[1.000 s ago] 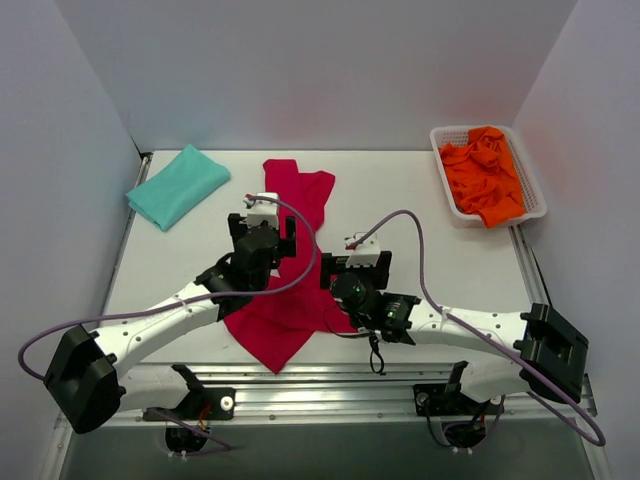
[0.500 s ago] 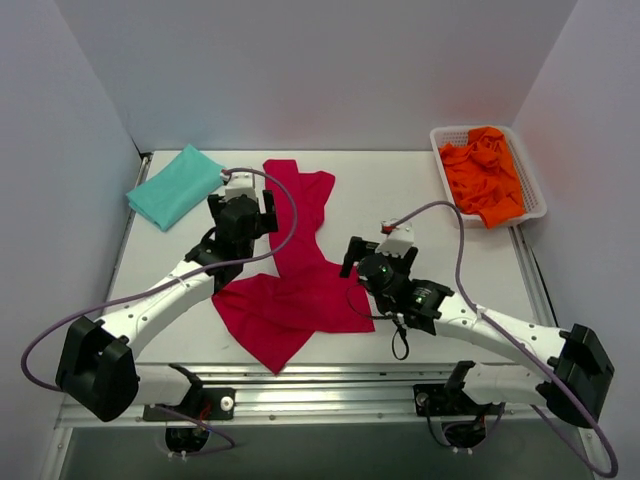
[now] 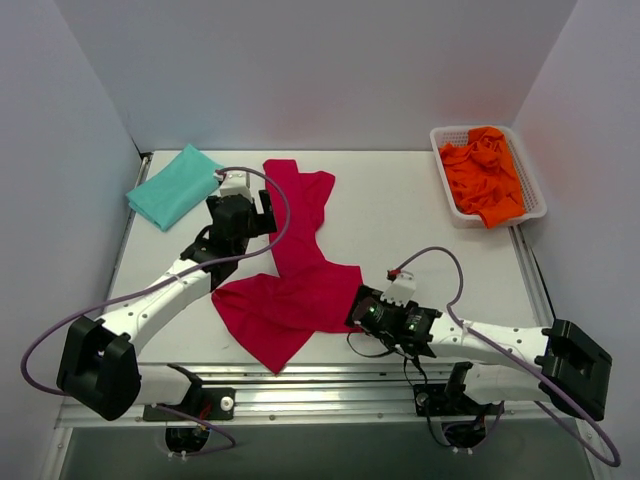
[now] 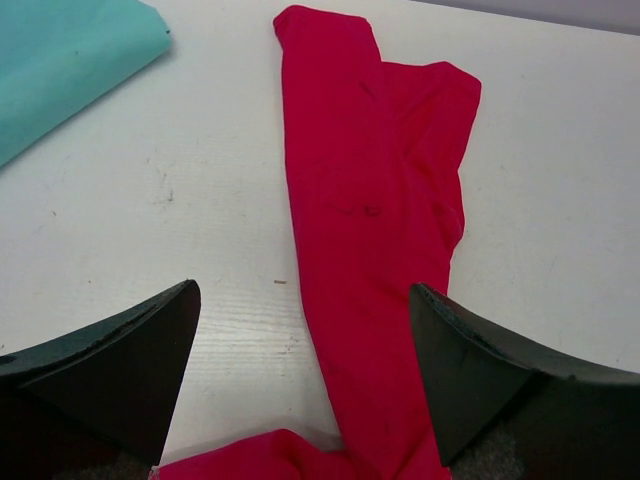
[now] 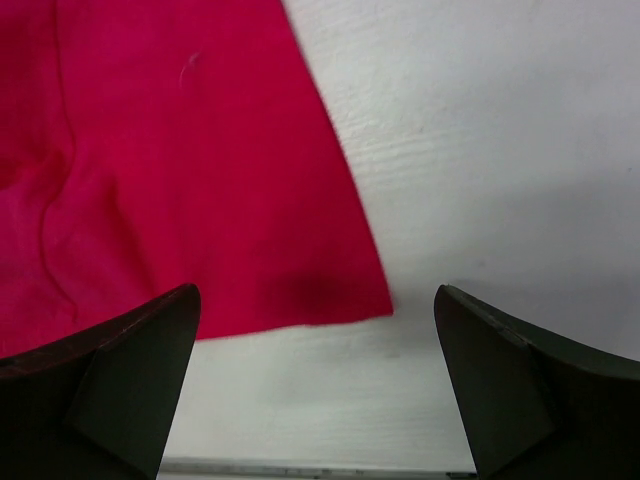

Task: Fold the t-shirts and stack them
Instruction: Flatten out the tshirt

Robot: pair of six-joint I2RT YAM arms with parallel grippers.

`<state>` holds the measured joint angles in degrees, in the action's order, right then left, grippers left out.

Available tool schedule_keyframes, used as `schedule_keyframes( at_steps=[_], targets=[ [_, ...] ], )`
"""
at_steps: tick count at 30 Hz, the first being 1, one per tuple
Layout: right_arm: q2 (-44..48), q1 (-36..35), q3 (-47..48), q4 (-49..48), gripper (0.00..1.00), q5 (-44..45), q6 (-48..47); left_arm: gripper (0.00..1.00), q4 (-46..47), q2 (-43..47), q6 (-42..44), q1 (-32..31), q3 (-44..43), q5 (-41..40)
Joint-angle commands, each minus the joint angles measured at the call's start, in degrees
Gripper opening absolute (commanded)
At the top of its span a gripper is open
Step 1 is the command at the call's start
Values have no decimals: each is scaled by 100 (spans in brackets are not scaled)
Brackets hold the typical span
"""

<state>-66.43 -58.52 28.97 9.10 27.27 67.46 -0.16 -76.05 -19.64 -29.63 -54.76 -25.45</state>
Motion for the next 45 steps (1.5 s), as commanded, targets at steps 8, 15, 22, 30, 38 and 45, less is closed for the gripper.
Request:
schedule_keyframes(
  at_steps=[8,15,22,30,38,45],
  targets=[
    [-316,-1047,-261,320,97,525,1726,94,113,178,-260,1,264,286],
    [-397,-1126,-102,584,97,850,1814,94,139,363,-251,9,387,163],
    [-607,-1039,3,408,89,1052,1560,94,183,188,-190,10,344,102],
    [-1152,-845,266,-75,72,1009,1111,94,192,3,-163,10,273,84],
    [-890,-793,153,91,0,1052,1111,94,245,3,-128,45,308,40],
    [-11,-801,284,985,0,1876,1348,94,254,-891,-32,317,-586,567]
  ],
)
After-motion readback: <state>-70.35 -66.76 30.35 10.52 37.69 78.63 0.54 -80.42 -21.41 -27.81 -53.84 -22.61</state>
